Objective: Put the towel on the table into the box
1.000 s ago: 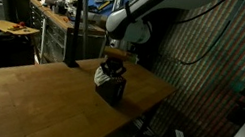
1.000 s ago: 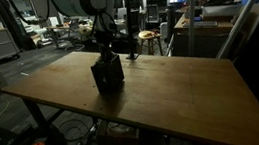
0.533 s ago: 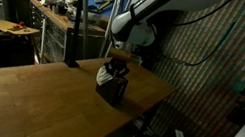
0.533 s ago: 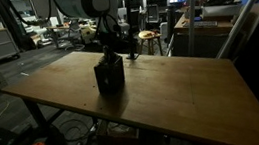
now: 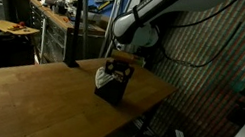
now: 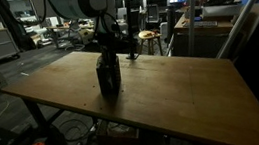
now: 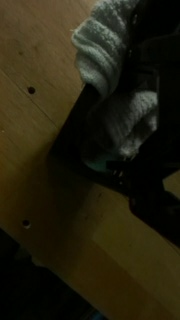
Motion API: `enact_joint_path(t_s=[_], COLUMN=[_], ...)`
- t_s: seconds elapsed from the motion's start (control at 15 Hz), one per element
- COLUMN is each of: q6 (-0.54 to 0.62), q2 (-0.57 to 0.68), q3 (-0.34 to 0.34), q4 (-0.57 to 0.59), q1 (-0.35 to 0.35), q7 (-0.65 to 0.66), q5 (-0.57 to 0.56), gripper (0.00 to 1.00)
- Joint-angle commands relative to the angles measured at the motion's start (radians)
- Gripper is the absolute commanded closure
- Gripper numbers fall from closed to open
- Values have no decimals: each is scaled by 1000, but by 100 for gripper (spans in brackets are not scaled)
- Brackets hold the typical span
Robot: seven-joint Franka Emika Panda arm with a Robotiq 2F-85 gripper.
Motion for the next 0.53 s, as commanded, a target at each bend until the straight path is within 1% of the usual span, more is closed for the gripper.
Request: enact_joint_path(t_s=[0.0,0.33,0.47], q6=[14,4,0], q2=[-69,-123,-141], q3=[-4,14,26], q4=[-44,-50,-47], q1=[16,23,25], q7=[26,57,61], q5=[-81,-174,-189], gripper=[0,0,6])
